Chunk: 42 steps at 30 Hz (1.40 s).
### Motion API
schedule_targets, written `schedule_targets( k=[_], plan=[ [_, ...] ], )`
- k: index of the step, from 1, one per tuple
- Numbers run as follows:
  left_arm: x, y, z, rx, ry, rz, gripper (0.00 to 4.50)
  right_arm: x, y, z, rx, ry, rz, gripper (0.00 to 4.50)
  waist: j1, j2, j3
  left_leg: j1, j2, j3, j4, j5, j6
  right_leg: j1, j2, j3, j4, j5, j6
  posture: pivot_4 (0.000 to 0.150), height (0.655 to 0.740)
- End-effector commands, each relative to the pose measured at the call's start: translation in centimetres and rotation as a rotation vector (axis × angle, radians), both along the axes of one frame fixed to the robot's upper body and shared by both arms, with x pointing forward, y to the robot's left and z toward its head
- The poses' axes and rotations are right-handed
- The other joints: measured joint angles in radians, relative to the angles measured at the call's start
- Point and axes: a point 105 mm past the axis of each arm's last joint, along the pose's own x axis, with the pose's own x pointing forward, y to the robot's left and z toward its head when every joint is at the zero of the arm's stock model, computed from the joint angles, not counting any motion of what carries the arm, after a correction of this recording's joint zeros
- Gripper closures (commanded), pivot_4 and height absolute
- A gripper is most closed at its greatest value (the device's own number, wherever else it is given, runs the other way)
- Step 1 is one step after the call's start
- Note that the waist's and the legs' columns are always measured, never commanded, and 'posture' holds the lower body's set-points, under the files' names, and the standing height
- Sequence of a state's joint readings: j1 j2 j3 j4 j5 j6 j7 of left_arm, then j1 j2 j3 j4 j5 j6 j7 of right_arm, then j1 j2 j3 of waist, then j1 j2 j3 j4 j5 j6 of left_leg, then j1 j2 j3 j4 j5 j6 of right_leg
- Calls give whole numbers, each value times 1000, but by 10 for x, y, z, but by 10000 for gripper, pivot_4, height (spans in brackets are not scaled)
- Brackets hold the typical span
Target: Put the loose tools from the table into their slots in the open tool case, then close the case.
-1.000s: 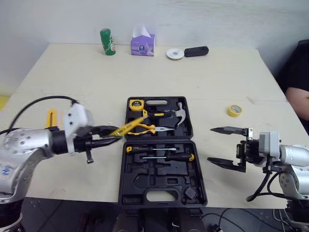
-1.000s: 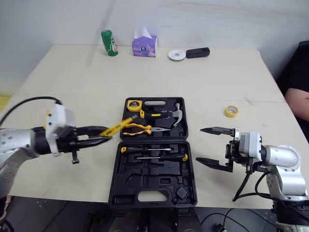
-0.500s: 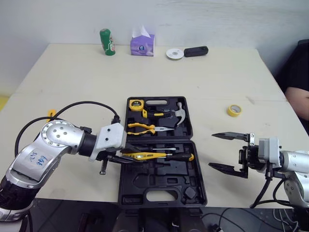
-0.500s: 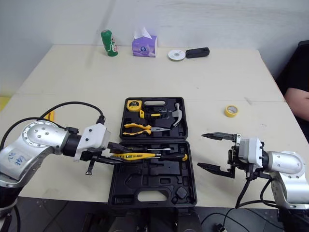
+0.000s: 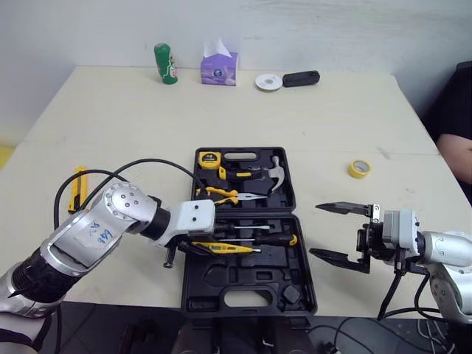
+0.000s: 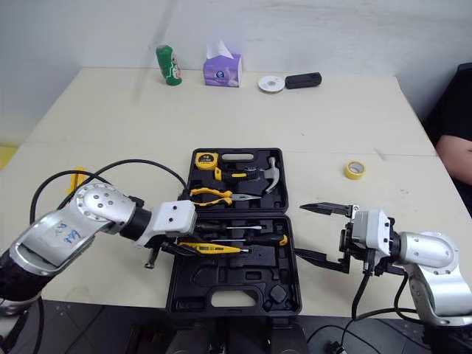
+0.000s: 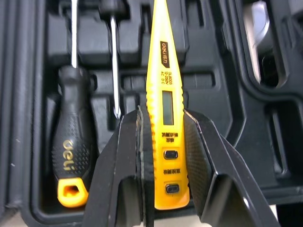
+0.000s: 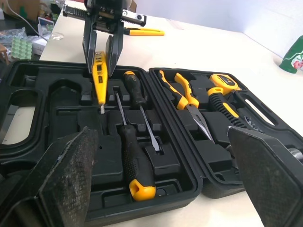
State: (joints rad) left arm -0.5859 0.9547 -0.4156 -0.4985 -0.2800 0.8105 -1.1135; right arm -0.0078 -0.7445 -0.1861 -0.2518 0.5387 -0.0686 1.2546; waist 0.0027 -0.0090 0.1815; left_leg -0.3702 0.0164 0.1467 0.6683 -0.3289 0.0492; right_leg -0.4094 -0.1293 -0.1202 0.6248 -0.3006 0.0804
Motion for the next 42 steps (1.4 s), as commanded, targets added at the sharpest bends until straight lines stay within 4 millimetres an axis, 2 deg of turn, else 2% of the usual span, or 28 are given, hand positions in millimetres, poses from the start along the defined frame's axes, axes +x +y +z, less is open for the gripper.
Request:
schedule_targets(
  k=[1,28,42],
  plan=[
    [1,-1,2,34,-21,-19,39233,-5,2,8,-11,-30,8,0,0,0,0,0,0,0,0,0,0,0,0,0,0,0,0,1500,7400],
    [11,-4,-16,105,-21,59,39233,-4,8,9,11,-35,1,0,1,0,0,0,0,-1,6,0,1,1,0,0,2,0,0,1500,7400],
    [3,-12,-16,100,27,84,39233,-4,10,8,16,-28,8,0,5,0,0,0,0,-2,9,-1,2,3,0,0,3,0,1,1500,7400]
  ],
)
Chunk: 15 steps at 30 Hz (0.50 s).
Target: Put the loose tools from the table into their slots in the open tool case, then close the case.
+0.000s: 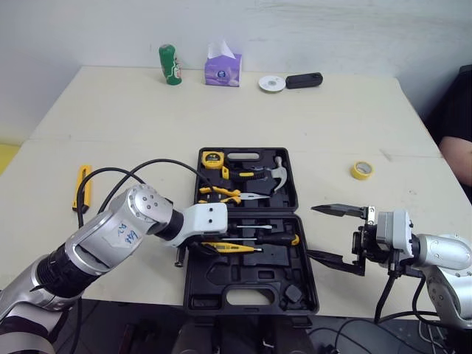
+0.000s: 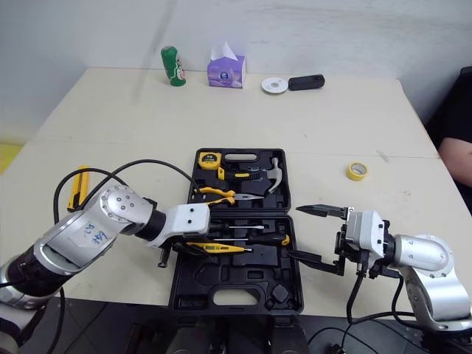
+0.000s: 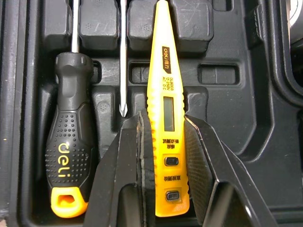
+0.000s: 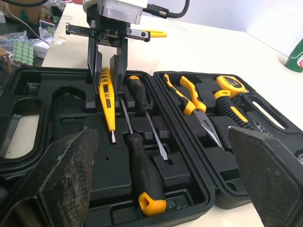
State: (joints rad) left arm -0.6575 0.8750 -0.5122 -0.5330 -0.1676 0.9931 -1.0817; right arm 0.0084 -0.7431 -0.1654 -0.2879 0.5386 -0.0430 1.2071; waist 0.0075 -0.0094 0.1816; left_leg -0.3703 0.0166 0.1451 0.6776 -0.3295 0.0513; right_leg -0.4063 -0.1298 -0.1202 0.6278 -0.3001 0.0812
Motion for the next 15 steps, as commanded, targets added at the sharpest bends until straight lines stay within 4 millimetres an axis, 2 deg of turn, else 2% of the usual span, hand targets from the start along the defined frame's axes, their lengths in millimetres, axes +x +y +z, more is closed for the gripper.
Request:
schedule_targets(
  k=[1,14,15],
  plan=[
    [-2,1,-7,21,27,21,39233,-2,4,9,4,-46,22,0,1,0,0,0,0,0,0,0,0,0,0,0,0,0,0,1500,7400],
    [-1,1,-3,30,10,32,39233,-1,6,6,10,-45,27,0,7,0,0,0,0,0,1,0,0,0,0,0,0,0,0,1500,7400],
    [-1,2,-3,32,8,32,34233,0,6,6,11,-45,27,0,7,0,0,0,0,0,1,0,0,0,0,0,0,0,0,1500,7400]
  ],
)
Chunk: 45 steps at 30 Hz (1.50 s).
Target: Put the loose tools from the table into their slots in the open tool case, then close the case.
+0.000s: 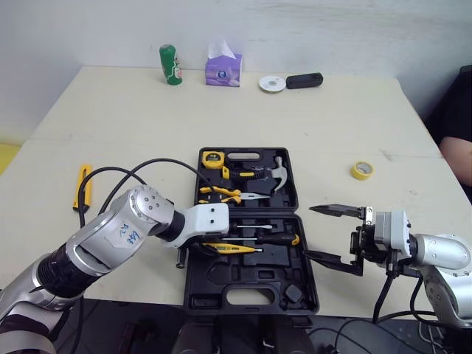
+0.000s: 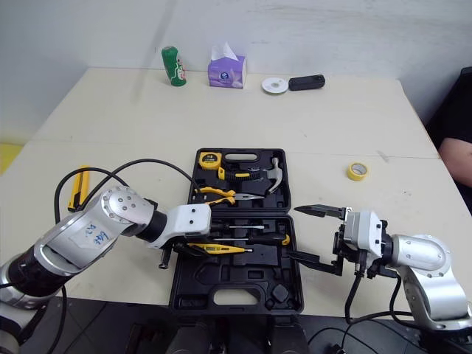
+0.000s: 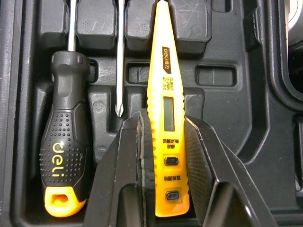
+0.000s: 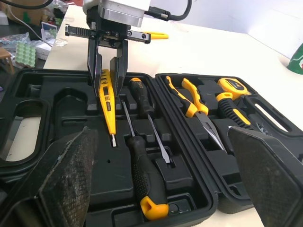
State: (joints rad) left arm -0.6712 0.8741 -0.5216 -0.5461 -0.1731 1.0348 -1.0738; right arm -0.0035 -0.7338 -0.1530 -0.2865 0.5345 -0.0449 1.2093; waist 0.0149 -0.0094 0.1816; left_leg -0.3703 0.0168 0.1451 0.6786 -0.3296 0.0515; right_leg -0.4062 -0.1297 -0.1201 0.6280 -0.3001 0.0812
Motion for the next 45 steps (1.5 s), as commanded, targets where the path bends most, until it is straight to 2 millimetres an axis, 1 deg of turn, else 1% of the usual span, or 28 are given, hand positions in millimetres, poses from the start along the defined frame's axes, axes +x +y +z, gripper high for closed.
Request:
schedule_targets(
  k=[1,2,3,4,5,6,7,11,14,21,23,26,27,29,30,36,40,43,45],
  plan=[
    [3,1,-2,9,-17,25,29112,-1,3,6,7,-41,14,0,0,0,0,0,0,0,0,0,0,0,0,0,0,0,0,1500,7400],
    [5,-1,-1,-1,-29,32,24964,-1,3,6,7,-41,14,0,1,0,0,0,0,0,0,0,0,0,0,0,0,0,0,1500,7400],
    [4,-2,0,-8,-25,21,22285,-1,3,5,8,-41,15,0,2,0,0,0,0,0,0,0,0,0,0,0,0,0,0,1500,7400],
    [2,-5,1,-20,-26,3,17791,-1,3,5,9,-41,15,0,3,0,0,0,0,0,0,0,0,0,0,0,0,0,0,1500,7400],
    [2,-8,5,-47,-26,0,14996,-1,3,5,10,-40,16,0,5,0,0,0,0,0,0,0,0,0,0,0,0,0,0,1500,7400],
    [2,-11,8,-67,-27,0,10584,-1,3,5,11,-40,17,0,6,0,0,0,0,0,1,0,0,0,0,0,0,0,0,1500,7400],
    [-1,-12,10,-70,-23,-25,7817,-1,3,5,10,-40,19,0,7,0,0,-1,0,0,1,0,0,0,0,0,0,0,0,1500,7400],
    [-7,-11,21,-90,-9,-54,7817,1,4,5,8,-41,25,0,7,0,0,-1,0,0,2,0,0,0,0,0,0,0,0,1500,7400],
    [-5,-11,29,-154,-43,-83,7817,2,3,5,8,-41,27,0,6,0,0,-1,0,0,2,0,1,0,0,0,0,0,0,1500,7400],
    [4,-7,40,-277,-142,-108,7817,2,2,4,9,-38,26,0,6,0,0,-1,0,0,2,0,1,0,0,0,0,0,0,1500,7400],
    [5,-7,49,-355,-197,-159,7817,3,1,3,8,-36,22,0,6,0,0,-1,0,0,2,0,1,0,0,0,0,0,0,1500,7400],
    [6,-3,56,-453,-232,-174,7817,3,0,2,10,-35,15,0,6,0,0,-1,0,0,2,-1,1,0,0,0,0,0,0,1500,7400],
    [5,-1,57,-480,-236,-183,7817,3,-1,2,12,-37,11,0,5,0,0,-1,1,0,2,-1,1,0,0,0,0,0,0,1500,7400],
    [-5,1,59,-556,-218,-248,7817,4,-3,3,23,-52,-3,0,3,0,0,-1,1,0,2,-1,1,0,0,0,0,0,0,1500,7400],
    [-5,3,58,-565,-218,-244,7817,4,-3,3,27,-63,-6,0,2,0,0,-1,1,0,2,-1,1,0,0,0,0,0,0,1500,7400],
    [4,18,50,-608,-262,-159,7817,4,-11,8,38,-99,-15,0,3,0,0,-1,1,0,2,-1,0,0,0,0,0,0,1,1500,7400],
    [7,27,56,-677,-310,-139,7817,1,-21,8,15,-96,-25,0,3,0,0,-1,1,0,2,-1,1,0,0,0,0,0,1,1500,7400],
    [1,27,53,-698,-267,-171,15981,1,-27,7,-1,-92,-42,0,3,0,0,-1,1,0,2,-1,1,0,0,-1,0,0,1,1500,7400],
    [-1,25,50,-703,-256,-176,25538,0,-26,7,2,-93,-42,0,3,0,0,-1,1,0,2,-2,1,0,0,-1,0,0,1,1500,7400]
  ],
)
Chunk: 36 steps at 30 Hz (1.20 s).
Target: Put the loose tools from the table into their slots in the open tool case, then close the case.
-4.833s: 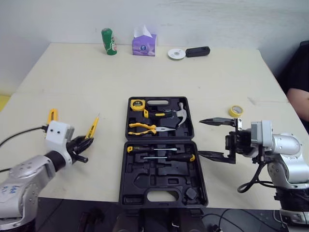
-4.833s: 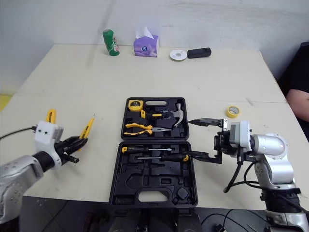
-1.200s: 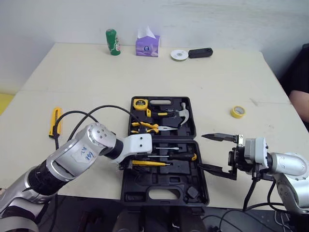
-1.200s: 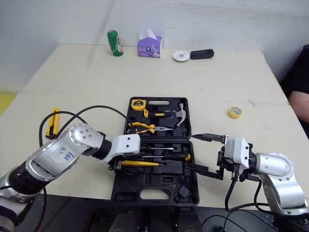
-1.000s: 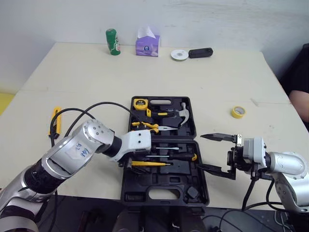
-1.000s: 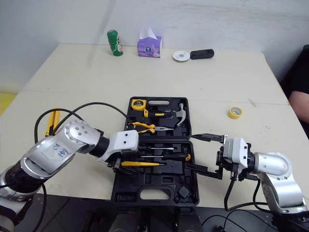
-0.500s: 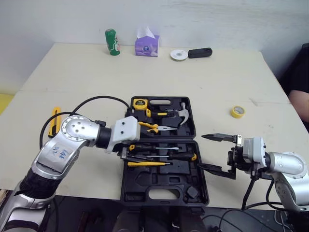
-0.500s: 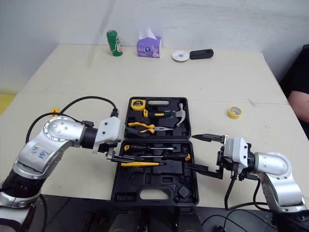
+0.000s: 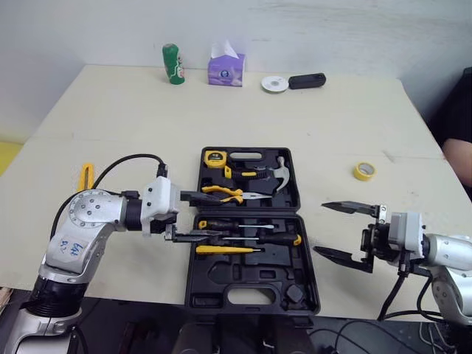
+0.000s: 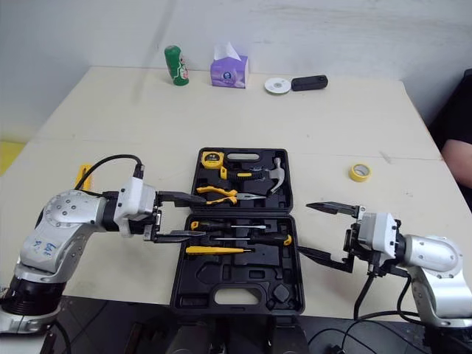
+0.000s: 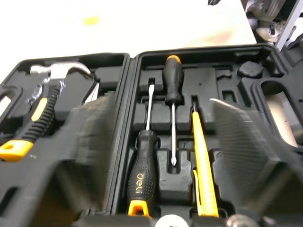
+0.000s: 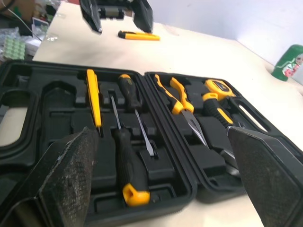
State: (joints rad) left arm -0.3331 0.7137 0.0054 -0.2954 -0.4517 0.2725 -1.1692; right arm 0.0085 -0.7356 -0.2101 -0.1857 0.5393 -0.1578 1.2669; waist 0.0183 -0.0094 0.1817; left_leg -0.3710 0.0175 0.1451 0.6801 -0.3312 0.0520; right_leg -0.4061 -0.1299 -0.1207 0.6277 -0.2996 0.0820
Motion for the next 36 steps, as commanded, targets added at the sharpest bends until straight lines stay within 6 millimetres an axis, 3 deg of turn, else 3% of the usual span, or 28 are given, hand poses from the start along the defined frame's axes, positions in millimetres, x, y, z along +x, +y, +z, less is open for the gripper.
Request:
schedule_targets(
  k=[1,4,5,9,21,36],
  plan=[
    [-6,-2,-1,-30,-8,-36,27779,-2,-2,8,9,-41,-3,0,0,0,0,0,0,0,0,0,0,0,0,0,0,0,0,1500,7400],
    [-11,-5,-8,-41,9,-59,42786,-2,2,7,16,-39,8,0,-4,0,0,0,0,0,0,0,0,0,0,0,0,0,0,1500,7400],
    [-12,-5,-11,-41,14,-67,44557,-2,2,7,17,-38,10,0,-5,0,0,0,0,0,0,0,0,0,0,0,0,0,0,1500,7400],
    [-18,-5,-30,-26,58,-90,44557,-1,4,8,22,-40,8,0,-8,0,0,1,0,0,0,0,-1,0,0,0,0,0,0,1500,7400],
    [-30,-9,-60,43,88,-138,44557,-1,14,8,29,-33,34,0,-18,0,0,0,0,0,-1,-1,-1,-1,-1,0,0,0,0,1500,7400],
    [-13,-5,-77,114,146,-13,44557,0,17,8,29,-26,32,0,-19,0,0,0,0,0,-1,-2,-1,-1,-1,0,-1,0,0,1500,7400]
  ],
)
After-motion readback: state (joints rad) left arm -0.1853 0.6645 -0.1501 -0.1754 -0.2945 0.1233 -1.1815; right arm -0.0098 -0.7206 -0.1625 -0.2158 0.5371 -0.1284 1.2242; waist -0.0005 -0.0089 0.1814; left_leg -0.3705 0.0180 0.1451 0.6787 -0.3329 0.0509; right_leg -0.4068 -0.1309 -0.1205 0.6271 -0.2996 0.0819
